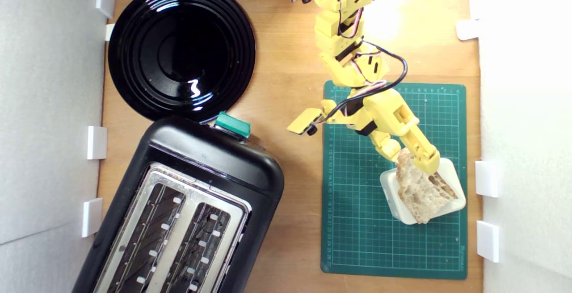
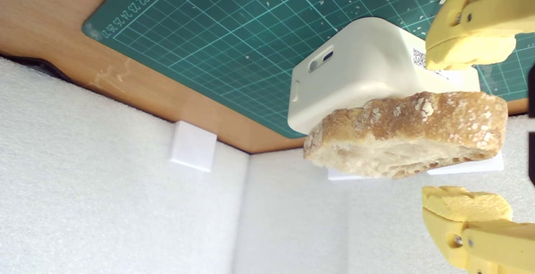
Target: Pick bread and place in toaster
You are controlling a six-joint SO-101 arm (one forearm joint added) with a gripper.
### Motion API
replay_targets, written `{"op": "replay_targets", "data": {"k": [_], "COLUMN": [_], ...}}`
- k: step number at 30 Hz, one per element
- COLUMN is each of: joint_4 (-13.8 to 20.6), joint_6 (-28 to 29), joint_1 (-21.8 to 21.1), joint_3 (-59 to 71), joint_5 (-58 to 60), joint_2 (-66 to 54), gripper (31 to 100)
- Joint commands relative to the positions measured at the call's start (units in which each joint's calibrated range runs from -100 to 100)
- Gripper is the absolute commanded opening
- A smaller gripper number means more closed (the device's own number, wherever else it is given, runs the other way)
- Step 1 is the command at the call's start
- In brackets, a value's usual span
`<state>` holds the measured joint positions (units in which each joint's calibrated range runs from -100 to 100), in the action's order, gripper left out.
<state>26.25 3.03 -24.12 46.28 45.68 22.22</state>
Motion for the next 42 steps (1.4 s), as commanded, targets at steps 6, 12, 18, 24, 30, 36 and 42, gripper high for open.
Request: {"op": "replay_targets", "data": {"k": [6,12,18,24,30,36,42], "joint_4": [-0.5,-0.1,-0.5,-0.5,-0.4,-0.7,-0.7], "joint_6": [-0.3,-0.3,-0.3,-0.3,-0.6,-2.3,-2.3], "joint_1": [-0.9,-0.9,-0.9,-0.9,-0.9,-0.9,-0.9], "joint_3": [-3.3,-3.3,-3.4,-3.4,-3.4,-3.4,-3.4], "joint_5": [1.8,1.8,1.8,1.8,1.8,1.7,1.7], "joint_2": [-1.0,-1.0,-1.0,-1.2,-1.4,-1.3,-1.3], "gripper": [89.3,77.9,74.7,71.2,67.4,60.5,56.4]}}
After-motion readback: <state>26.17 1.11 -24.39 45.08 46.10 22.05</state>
